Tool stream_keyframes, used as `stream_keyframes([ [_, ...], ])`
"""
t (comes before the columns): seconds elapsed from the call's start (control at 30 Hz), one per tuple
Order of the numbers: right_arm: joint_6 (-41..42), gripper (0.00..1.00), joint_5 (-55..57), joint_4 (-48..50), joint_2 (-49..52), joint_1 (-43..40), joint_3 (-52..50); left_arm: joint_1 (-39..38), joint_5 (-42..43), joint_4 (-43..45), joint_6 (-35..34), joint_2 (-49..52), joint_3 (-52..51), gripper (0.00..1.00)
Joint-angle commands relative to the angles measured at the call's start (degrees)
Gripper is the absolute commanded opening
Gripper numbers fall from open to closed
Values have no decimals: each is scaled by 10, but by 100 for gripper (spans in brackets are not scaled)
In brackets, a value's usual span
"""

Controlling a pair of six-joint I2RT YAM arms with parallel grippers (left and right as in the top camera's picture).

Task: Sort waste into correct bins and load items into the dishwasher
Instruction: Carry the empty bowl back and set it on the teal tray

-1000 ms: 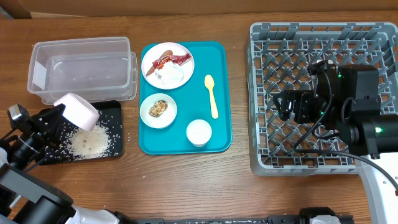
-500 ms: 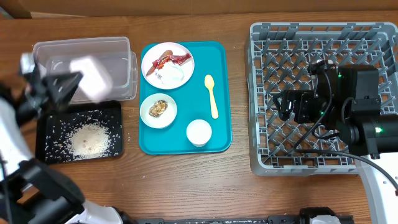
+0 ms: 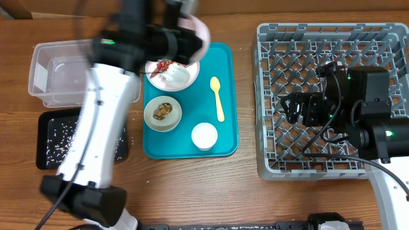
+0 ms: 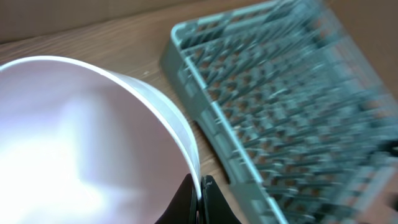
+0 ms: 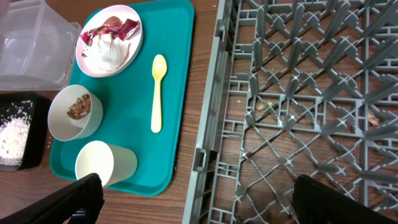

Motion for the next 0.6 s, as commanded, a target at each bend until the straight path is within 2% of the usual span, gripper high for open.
stream_keyframes([
  [0.0,2,100,-3,2,1,-2,15,-66,-252,-3,-23,49,9,4],
  [0.07,2,100,-3,2,1,-2,15,-95,-283,-14,-23,79,9,4],
  [0.2,2,100,-3,0,1,-2,15,-127,-286,-42,-23,143,9,4],
  [0.57,2,100,-3,-4,2,-2,6,-145,-255,-120,-25,255,9,4],
])
